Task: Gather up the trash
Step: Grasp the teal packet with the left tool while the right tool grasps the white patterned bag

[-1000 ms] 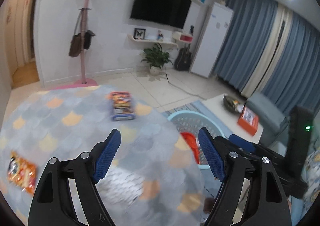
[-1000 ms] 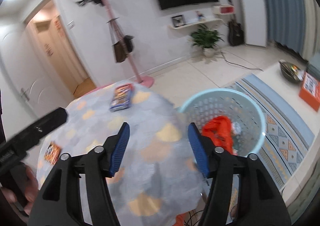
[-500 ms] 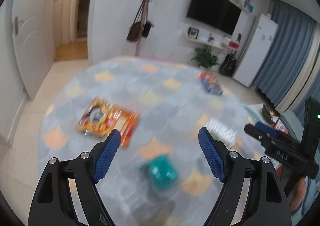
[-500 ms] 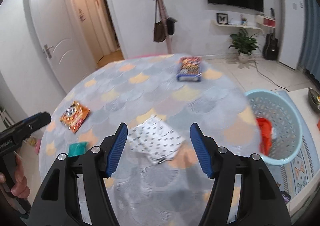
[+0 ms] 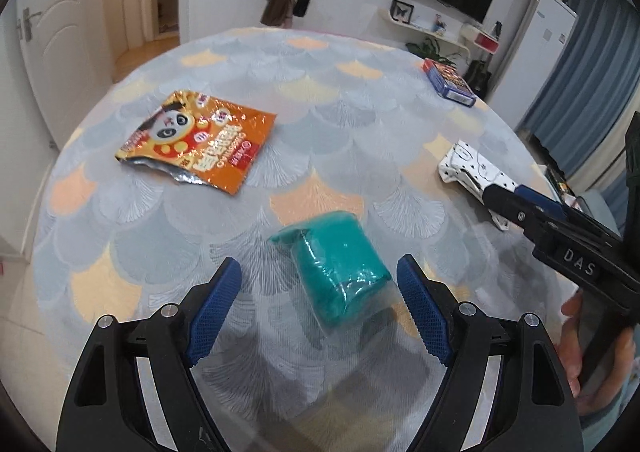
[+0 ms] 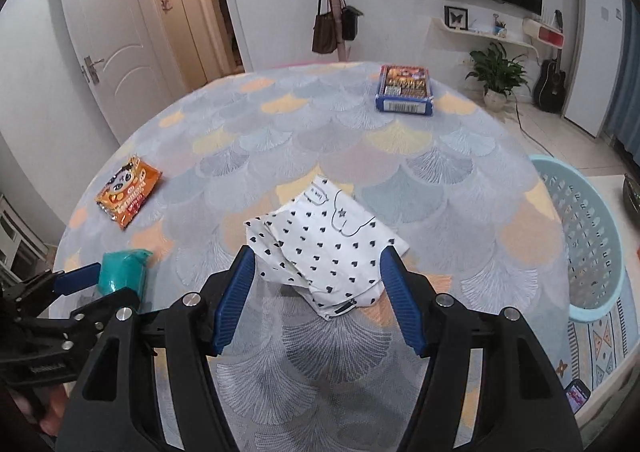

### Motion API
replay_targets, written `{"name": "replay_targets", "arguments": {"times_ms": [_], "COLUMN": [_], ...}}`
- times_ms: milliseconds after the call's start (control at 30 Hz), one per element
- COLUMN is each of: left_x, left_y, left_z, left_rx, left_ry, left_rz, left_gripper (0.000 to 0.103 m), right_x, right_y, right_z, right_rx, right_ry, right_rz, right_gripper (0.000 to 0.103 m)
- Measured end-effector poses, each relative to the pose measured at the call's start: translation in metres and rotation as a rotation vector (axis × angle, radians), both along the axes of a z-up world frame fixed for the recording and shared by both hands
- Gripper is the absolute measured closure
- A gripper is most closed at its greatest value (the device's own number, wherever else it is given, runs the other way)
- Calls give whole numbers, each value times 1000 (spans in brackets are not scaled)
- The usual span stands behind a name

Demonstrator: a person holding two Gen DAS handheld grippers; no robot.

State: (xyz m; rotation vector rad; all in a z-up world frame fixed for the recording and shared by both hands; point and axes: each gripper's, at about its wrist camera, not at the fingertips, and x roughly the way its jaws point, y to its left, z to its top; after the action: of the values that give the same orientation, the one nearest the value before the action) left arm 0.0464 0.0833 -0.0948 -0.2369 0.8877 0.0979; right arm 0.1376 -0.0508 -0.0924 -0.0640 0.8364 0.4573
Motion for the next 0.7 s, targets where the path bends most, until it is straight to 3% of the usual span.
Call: {"name": "replay_targets", "arguments": {"times_ms": [233,367,433,533,567,700], "left_x": [0,2,1,1,0,0], "left_y": [-7,-8,-7,-7,-7,-10], "left_z": [0,2,2,4,4,8], "left_rx": [83,109,108,96,93,87], "left_ry": [-16,-25,-30,-41,-44,-60], "left_rz": [27,29,30,28,25,8], "left_gripper": [40,60,62,63,63,63], "right_x": [-11,-2,2,2,1,-1], "right_y": [9,18,19,19,19,17], "right_z": [3,-5,-7,-8,-8,-8], "right_rx": [-6,-82,-98,-114,-118,-103], "right_ry": [-45,2,21,13,9,-3], "right_rz": [72,45,30,16,17,20], "right_gripper": [42,42,43,60,69,84]}}
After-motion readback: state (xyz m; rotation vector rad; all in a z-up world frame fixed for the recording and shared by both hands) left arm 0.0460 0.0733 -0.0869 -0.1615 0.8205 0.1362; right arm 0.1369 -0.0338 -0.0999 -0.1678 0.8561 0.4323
